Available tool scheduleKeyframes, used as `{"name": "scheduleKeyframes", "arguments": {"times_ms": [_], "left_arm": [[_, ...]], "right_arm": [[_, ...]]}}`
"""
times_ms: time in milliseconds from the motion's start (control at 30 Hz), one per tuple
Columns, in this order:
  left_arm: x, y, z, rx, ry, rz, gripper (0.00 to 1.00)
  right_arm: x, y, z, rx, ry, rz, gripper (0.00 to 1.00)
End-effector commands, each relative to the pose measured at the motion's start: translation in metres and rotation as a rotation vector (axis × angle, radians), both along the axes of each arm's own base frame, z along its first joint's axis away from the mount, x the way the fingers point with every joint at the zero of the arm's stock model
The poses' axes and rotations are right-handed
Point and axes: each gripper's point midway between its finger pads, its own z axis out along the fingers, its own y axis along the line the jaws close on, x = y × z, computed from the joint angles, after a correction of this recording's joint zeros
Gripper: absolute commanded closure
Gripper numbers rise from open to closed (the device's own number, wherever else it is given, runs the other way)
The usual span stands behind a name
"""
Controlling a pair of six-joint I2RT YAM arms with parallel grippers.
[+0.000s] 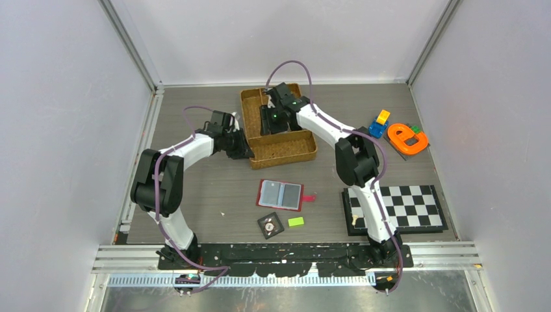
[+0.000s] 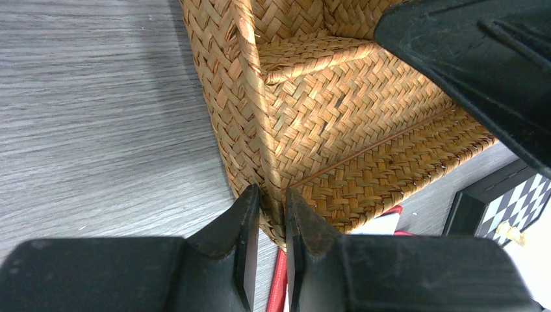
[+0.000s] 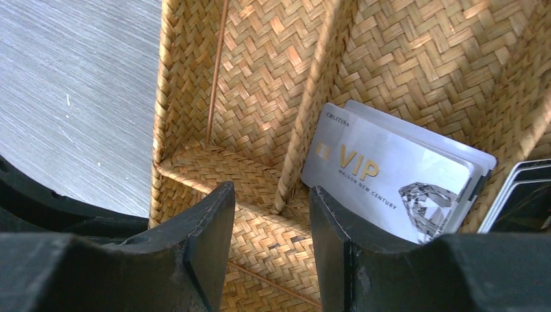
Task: Put the credit cards into the card holder
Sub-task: Pick up the credit card from the storage box.
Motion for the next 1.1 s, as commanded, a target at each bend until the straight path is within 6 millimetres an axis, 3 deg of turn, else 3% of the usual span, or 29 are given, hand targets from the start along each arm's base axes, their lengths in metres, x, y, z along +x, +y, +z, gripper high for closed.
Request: {"name": "scheduleKeyframes", "arguments": {"times_ms": [0,233,400,633,933,1067], "left_arm": [[0.0,-0.013,0.004,-0.042,-0.015,-0.045,0.95],[0.0,-0.013,0.005,-0.04,-0.019,-0.047,0.95],[0.001,-0.013,0.006,-0.042,-0.02,-0.048,0.95],[0.0,-0.013,0.005,-0.042,-0.016,-0.048,0.95],[0.0,-0.015,0.004,-0.049,-0.013,-0.057,0.95],[0.0,-0.015,0.005,-0.051,-0.013,-0.061,0.96]], "right_arm": [[0.011,-0.005,0.042,0.037,-0.075,-0.01,0.48],[0.014,-0.032,0.071,-0.043,-0.155,-0.087,0.34],[0.022,-0.058,0.072,-0.147,-0.214,-0.166,0.28],[0.032,-0.078,0.075,-0.207,-0.251,-0.263,0.25],[0.05,-0.095,0.037,-0.257,-0.193,-0.327,0.17],[0.055,-0.089,0.012,-0.239,-0.137,-0.31,0.17]]}}
